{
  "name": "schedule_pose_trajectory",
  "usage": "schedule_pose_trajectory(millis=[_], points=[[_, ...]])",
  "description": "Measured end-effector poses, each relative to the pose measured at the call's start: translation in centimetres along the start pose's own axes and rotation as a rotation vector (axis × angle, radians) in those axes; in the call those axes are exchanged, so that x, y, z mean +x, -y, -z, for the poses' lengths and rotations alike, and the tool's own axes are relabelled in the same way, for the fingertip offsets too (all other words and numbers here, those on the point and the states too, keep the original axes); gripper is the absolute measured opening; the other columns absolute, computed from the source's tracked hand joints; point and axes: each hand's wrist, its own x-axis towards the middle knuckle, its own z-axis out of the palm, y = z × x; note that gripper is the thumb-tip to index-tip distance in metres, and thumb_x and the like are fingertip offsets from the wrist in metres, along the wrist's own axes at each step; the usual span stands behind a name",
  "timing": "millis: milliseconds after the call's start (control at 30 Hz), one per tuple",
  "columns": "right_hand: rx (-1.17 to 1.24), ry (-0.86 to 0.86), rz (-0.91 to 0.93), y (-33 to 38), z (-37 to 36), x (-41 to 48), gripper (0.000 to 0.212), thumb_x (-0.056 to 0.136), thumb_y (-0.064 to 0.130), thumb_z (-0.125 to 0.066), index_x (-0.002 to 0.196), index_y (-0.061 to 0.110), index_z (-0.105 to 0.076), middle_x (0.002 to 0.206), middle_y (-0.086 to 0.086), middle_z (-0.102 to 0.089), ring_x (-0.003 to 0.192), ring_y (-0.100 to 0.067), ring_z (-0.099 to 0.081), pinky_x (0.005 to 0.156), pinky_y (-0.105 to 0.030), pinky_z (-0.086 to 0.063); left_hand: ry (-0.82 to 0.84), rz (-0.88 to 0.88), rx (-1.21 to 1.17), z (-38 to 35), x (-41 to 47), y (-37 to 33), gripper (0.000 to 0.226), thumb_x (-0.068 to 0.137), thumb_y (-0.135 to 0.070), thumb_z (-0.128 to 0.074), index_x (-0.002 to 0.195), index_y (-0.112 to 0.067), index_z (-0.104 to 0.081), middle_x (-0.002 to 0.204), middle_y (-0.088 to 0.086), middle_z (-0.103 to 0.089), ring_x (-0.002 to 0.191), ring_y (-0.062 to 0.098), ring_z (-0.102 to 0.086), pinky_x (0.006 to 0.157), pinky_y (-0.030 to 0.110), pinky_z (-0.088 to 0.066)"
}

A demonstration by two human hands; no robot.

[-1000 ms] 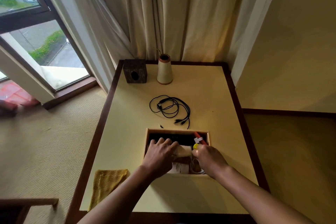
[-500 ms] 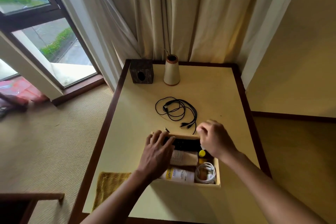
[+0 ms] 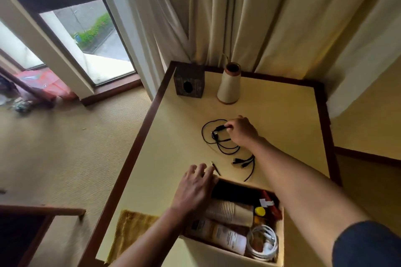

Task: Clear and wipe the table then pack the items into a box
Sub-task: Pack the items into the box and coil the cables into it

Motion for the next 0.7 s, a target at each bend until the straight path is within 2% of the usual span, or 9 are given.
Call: schedule_pose_trajectory(millis=[67, 100, 167, 233, 367, 467, 567, 633, 700], points=[[-0.122, 0.088, 0.032, 0.6, -1.0, 1.7, 0.040, 0.102, 0.030, -0.052, 0.141, 0.033, -0.054, 0.144, -0.011, -0.041, 0.131, -0.032, -0.042, 0.106, -0.045, -0.041, 0.015, 0.019, -0.023, -0.2, 0.2, 0.1, 0.040, 0.102, -0.051, -0.032, 0.126, -0.026, -0.053, 0.137, 0.003, -0.048, 0.116, 0.026, -0.047, 0.093, 0.042, -0.051], [-0.186, 0.095, 0.054, 0.8, -1.4, 2.2, 0.042, 0.101, 0.030, -0.052, 0.143, 0.035, -0.052, 0.145, -0.011, -0.039, 0.131, -0.032, -0.040, 0.107, -0.047, -0.038, -0.031, 0.003, -0.029, 0.0, 0.2, 0.0, 0.037, 0.102, -0.048, -0.032, 0.121, -0.024, -0.054, 0.132, 0.003, -0.051, 0.110, 0.026, -0.051, 0.088, 0.043, -0.053], [-0.299, 0.053, 0.112, 1.2, -2.1, 2.7, 0.039, 0.099, 0.029, -0.056, 0.138, 0.034, -0.056, 0.139, -0.010, -0.042, 0.126, -0.032, -0.040, 0.106, -0.047, -0.037, -0.160, -0.012, -0.034, 0.2, 0.2, -0.2, 0.029, 0.100, -0.044, -0.040, 0.112, -0.023, -0.055, 0.117, 0.001, -0.057, 0.096, 0.022, -0.057, 0.075, 0.039, -0.058], [-0.376, -0.004, 0.158, 1.1, -2.2, 2.7, 0.031, 0.097, 0.031, -0.060, 0.128, 0.032, -0.064, 0.130, -0.008, -0.048, 0.121, -0.029, -0.041, 0.100, -0.046, -0.037, -0.226, -0.017, 0.000, 0.5, 0.3, -0.4, 0.025, 0.097, -0.042, -0.044, 0.109, -0.023, -0.056, 0.109, 0.000, -0.059, 0.089, 0.019, -0.056, 0.069, 0.034, -0.058], [-0.384, -0.031, 0.182, 0.5, -0.2, 0.9, 0.023, 0.098, 0.034, -0.059, 0.118, 0.024, -0.061, 0.125, -0.004, -0.055, 0.117, -0.025, -0.044, 0.099, -0.043, -0.037, -0.084, -0.018, -0.010, 0.1, 0.2, 0.0, 0.031, 0.100, -0.047, -0.042, 0.116, -0.025, -0.055, 0.121, 0.002, -0.056, 0.099, 0.023, -0.053, 0.079, 0.042, -0.054], [-0.220, -0.096, 0.117, 0.7, 2.3, -2.2, 0.019, 0.101, 0.034, -0.055, 0.116, 0.023, -0.055, 0.115, -0.006, -0.059, 0.113, -0.027, -0.049, 0.101, -0.041, -0.034, 0.016, 0.039, -0.031, 0.1, 0.3, 0.0, 0.037, 0.102, -0.053, -0.034, 0.124, -0.030, -0.051, 0.129, -0.001, -0.051, 0.106, 0.022, -0.047, 0.088, 0.041, -0.049], [-0.197, -0.245, 0.170, 0.7, 4.7, -6.1, 0.020, 0.100, 0.034, -0.056, 0.118, 0.026, -0.058, 0.113, -0.004, -0.064, 0.110, -0.025, -0.051, 0.100, -0.041, -0.029, 0.095, 0.165, -0.133, 0.5, 0.5, 0.0, 0.045, 0.105, -0.057, -0.024, 0.135, -0.031, -0.046, 0.136, -0.002, -0.048, 0.114, 0.020, -0.044, 0.098, 0.037, -0.043], [-0.196, -0.340, 0.230, 0.7, 6.1, -8.7, 0.019, 0.100, 0.029, -0.057, 0.118, 0.027, -0.062, 0.113, 0.004, -0.068, 0.109, -0.020, -0.051, 0.094, -0.039, -0.026, 0.080, 0.230, -0.247, 0.8, 0.4, 0.0, 0.057, 0.103, -0.063, -0.019, 0.144, -0.030, -0.041, 0.142, 0.000, -0.046, 0.124, 0.017, -0.041, 0.107, 0.037, -0.039], [-0.169, -0.410, 0.248, 1.1, 7.9, -11.5, 0.017, 0.099, 0.031, -0.058, 0.115, 0.028, -0.063, 0.108, 0.007, -0.068, 0.107, -0.019, -0.050, 0.090, -0.036, -0.023, -0.055, 0.263, -0.384, 2.0, 0.4, -0.7, 0.064, 0.099, -0.066, -0.016, 0.148, -0.031, -0.038, 0.148, 0.000, -0.041, 0.130, 0.013, -0.037, 0.112, 0.039, -0.036]])
